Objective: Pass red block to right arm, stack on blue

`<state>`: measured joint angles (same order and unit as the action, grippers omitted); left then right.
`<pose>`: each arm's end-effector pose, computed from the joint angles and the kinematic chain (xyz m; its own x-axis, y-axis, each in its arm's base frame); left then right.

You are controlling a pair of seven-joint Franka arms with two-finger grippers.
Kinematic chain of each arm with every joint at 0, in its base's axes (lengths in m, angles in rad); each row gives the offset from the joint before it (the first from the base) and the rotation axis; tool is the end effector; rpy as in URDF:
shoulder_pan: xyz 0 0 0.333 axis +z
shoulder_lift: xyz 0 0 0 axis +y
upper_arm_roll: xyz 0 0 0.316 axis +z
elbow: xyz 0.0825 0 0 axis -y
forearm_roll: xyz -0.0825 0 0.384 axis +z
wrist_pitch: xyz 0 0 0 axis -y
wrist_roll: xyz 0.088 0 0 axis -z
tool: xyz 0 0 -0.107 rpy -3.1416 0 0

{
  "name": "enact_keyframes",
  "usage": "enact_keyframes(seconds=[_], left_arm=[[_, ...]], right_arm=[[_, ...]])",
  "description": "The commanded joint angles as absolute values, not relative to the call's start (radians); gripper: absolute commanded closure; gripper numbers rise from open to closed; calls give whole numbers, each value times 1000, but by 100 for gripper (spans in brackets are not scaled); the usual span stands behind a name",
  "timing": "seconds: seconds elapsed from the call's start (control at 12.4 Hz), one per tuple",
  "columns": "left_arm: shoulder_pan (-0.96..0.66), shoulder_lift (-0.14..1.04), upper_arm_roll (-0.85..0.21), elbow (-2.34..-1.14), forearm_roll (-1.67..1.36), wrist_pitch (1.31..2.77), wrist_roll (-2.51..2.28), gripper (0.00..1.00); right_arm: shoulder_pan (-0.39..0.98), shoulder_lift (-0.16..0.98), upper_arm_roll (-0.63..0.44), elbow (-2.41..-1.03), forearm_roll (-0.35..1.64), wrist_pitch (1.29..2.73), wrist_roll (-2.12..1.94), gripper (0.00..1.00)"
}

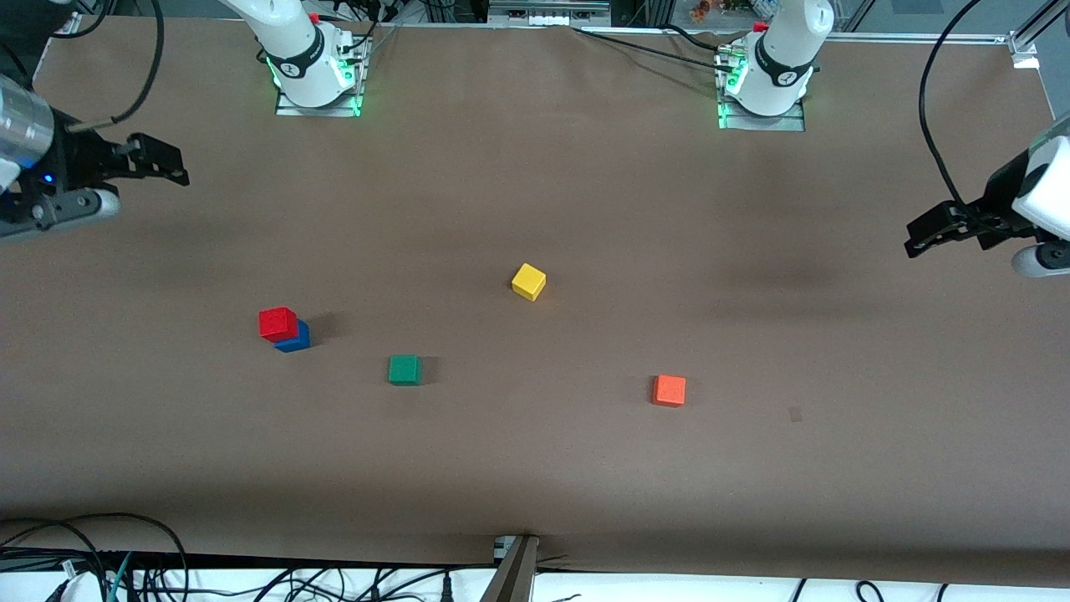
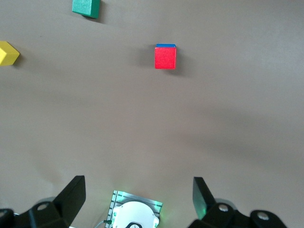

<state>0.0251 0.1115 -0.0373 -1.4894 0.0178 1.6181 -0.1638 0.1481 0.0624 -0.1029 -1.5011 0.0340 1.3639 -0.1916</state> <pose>0.5933 -0.0042 0.6033 0.9884 0.1505 0.0193 0.1507 -0.9885 -0.0106 0.5495 0.0309 0.6064 0.9523 0.2394 -0.1890 0.2312 -0.9707 -0.0648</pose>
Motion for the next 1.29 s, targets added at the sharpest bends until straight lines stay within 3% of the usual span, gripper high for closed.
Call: enact_keyframes(seconds=[0.0, 0.24, 0.72, 1.21], left_arm=[[40, 138, -44, -1436, 0, 1603, -132, 0], [34, 109, -99, -1446, -3, 1585, -37, 0], [46, 107, -104, -1448, -6, 1552, -18, 0], [46, 107, -104, -1447, -8, 1551, -18, 0]], right_arm=[[112, -24, -77, -1566, 17, 1374, -187, 0], [114, -32, -68, -1562, -12, 1338, -202, 0], [120, -38, -55, -1546, -23, 1298, -181, 0], [123, 32, -57, -1468, -49, 1295, -196, 0]])
